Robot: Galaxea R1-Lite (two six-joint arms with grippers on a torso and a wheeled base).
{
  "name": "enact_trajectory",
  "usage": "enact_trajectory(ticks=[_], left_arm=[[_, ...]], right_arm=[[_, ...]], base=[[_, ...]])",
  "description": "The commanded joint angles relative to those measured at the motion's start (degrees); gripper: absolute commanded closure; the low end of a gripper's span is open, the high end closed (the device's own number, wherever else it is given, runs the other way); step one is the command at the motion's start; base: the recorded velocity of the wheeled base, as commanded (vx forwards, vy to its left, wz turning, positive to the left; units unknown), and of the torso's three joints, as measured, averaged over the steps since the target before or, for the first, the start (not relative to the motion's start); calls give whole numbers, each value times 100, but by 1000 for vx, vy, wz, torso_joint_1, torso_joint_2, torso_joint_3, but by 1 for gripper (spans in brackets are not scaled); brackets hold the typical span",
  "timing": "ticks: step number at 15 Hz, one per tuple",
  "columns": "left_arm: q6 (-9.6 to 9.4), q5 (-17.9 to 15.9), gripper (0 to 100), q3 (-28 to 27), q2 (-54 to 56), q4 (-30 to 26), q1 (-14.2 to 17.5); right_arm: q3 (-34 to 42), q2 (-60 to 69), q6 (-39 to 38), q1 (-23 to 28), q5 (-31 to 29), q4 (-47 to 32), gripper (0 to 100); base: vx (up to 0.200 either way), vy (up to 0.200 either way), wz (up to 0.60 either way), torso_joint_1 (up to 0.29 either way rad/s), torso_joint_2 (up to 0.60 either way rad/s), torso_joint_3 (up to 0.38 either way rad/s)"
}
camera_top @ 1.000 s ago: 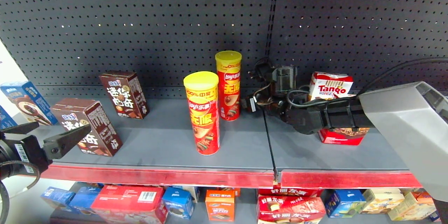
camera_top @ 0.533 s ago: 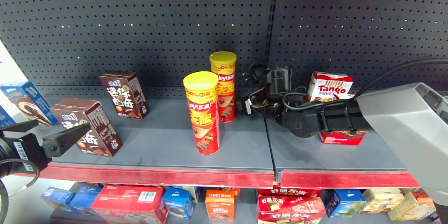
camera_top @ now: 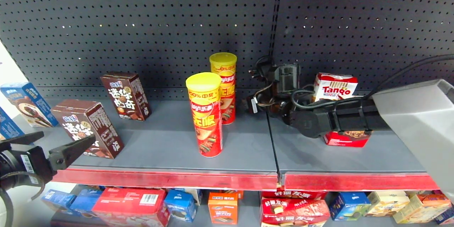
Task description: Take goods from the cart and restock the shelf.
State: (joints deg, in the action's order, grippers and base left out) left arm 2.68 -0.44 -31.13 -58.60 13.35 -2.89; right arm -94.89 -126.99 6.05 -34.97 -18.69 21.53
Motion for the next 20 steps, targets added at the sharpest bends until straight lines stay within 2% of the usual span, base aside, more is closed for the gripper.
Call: enact_trajectory(ticks=[1,3,5,8,10,12,14,17,20], left_arm=[[4,-79,0,108,-73,1,-80],[4,-202,0,125,-363,19,-98],[4,-202,0,108,-618,54,-142],[4,-202,0,-15,-969,89,-265],[13,-202,0,-24,-1048,80,-274],[13,-202,0,-15,-1224,80,-282],[4,-211,0,-138,-1532,89,-291],[4,-202,0,-446,-2015,89,-405],[4,-185,0,-982,-2797,265,-748]], right_arm=[[683,957,-33,17,-65,-52,0],[1526,2134,-271,-168,-82,-263,0],[1948,2882,-367,-273,-241,-659,0],[2599,4130,-561,-607,-355,-1713,0],[3064,4675,-807,-950,-645,-2153,0],[3539,5246,-807,-1038,-952,-2241,0],[3662,5808,-789,-994,-1357,-2619,0],[3662,6432,-789,-844,-1620,-3251,0],[3609,7056,-772,-836,-2201,-3867,0]], base=[[0,0,0,0,0,0],[0,0,0,0,0,0],[0,0,0,0,0,0],[0,0,0,0,0,0],[0,0,0,0,0,0],[0,0,0,0,0,0],[0,0,0,0,0,0],[0,0,0,0,0,0],[0,0,0,0,0,0]])
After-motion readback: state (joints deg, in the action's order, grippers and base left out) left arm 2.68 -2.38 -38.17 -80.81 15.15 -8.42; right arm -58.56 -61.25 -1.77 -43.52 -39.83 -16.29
